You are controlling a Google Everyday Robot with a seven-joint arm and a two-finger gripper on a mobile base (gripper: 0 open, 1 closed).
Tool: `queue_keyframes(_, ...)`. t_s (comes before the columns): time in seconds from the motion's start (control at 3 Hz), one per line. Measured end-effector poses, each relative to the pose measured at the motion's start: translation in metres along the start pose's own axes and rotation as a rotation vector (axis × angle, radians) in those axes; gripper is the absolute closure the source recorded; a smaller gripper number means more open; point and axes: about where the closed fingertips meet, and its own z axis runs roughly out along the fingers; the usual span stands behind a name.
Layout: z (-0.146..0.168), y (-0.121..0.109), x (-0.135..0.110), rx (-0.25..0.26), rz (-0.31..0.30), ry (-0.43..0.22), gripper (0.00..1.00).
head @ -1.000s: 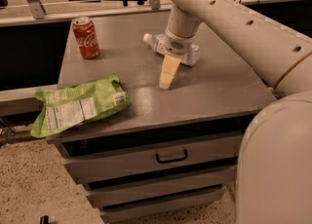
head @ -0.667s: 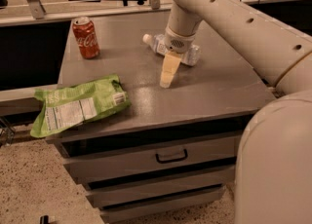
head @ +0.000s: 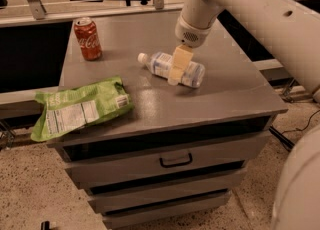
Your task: Place blue plastic bottle upright
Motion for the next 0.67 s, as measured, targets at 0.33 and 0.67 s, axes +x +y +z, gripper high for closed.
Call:
queue_keyframes(0.33,-0.023,0.006,-0.005,0.033,-0.012,-0.024,0.00)
queue_keyframes(0.67,-0.012,0.004,-0.007,0.026,-0.009,-0.010,0.00)
